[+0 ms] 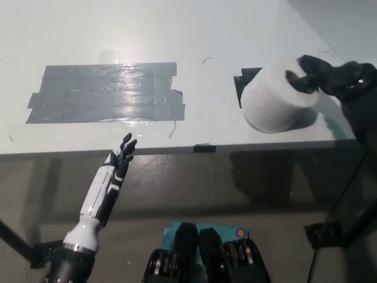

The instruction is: A toilet paper roll is kept on the black spot on the desk infront of the robot and the robot inserts its right thumb into the hole in the centre to grab the roll. Then it passes the roll to a person.

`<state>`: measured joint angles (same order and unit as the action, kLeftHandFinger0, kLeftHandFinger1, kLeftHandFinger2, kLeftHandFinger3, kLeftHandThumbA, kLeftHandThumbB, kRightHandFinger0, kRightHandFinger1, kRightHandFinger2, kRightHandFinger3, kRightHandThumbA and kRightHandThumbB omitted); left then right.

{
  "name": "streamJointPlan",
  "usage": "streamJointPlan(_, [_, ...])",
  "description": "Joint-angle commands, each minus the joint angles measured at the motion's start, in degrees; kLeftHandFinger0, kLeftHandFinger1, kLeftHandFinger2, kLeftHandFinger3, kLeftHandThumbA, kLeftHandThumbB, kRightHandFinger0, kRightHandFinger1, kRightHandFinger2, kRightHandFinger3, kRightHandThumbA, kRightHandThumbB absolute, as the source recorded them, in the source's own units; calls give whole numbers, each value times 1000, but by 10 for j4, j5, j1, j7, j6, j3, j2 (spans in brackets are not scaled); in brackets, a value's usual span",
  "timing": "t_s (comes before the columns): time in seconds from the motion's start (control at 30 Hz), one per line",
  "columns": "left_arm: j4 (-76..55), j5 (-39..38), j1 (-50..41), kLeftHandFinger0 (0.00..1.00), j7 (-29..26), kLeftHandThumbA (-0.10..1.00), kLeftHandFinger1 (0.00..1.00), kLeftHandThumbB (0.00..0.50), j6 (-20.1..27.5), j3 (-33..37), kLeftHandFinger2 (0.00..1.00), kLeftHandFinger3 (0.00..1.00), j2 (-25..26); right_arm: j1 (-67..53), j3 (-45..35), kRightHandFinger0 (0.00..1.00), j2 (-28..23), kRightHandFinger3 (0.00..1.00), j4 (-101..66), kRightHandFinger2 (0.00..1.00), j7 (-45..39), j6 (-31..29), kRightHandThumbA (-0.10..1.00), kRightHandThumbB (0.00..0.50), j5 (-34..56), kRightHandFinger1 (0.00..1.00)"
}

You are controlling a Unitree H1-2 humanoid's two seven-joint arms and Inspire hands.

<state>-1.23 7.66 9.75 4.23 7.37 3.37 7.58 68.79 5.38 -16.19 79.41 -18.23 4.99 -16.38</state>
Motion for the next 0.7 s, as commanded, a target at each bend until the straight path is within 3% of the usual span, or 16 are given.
streamJointPlan(0.0, [5,0,37,1000,0,1000,1000,188,8,-2,1000,1000,3,-26,-131,147,-15,1000,-15,951,-27,1,-100,188,154,608])
streamJointPlan(0.13, [9,0,45,1000,-2,1000,1000,174,10,-3,1000,1000,2,-44,-204,80,-17,1000,-31,955,-52,17,-100,178,202,597])
streamJointPlan(0.17, [13,1,47,1000,-2,1000,1000,172,13,-2,1000,1000,2,-50,-230,42,-17,1000,-36,925,-65,24,-100,159,222,544])
streamJointPlan(0.23, [16,1,52,1000,-3,1000,1000,168,15,-3,1000,1000,2,-51,-251,48,-19,1000,-42,895,-86,32,-100,151,233,522])
streamJointPlan(0.3, [21,3,56,1000,-5,1000,1000,165,18,-3,1000,1000,2,-56,-273,80,-18,1000,-62,911,-116,39,-100,109,252,529])
streamJointPlan(0.43, [52,5,79,1000,-7,1000,1000,189,27,-3,1000,1000,2,-53,-327,41,-15,1000,-96,929,-136,84,-100,117,299,498])
streamJointPlan(0.47, [195,4,146,1000,-21,1000,1000,346,86,-6,1000,1000,2,-54,-337,2,-10,1000,-117,897,-138,103,-100,127,310,461])
streamJointPlan(0.5, [193,4,146,1000,-20,1000,1000,466,85,-5,1000,1000,1,-57,-346,0,-7,1000,-137,891,-141,116,-100,113,320,449])
streamJointPlan(0.53, [180,3,141,1000,-18,1000,1000,499,80,-5,1000,1000,0,-63,-349,0,0,1000,-168,879,-141,123,-100,106,327,426])
streamJointPlan(0.57, [174,2,138,1000,-17,1000,1000,500,78,-5,1000,1000,0,-67,-354,0,7,1000,-195,859,-143,131,-100,105,336,402])
streamJointPlan(0.67, [158,4,132,1000,-17,1000,1000,461,76,-5,1000,1000,-1,-76,-359,0,28,1000,-284,835,-153,177,-100,123,366,410])
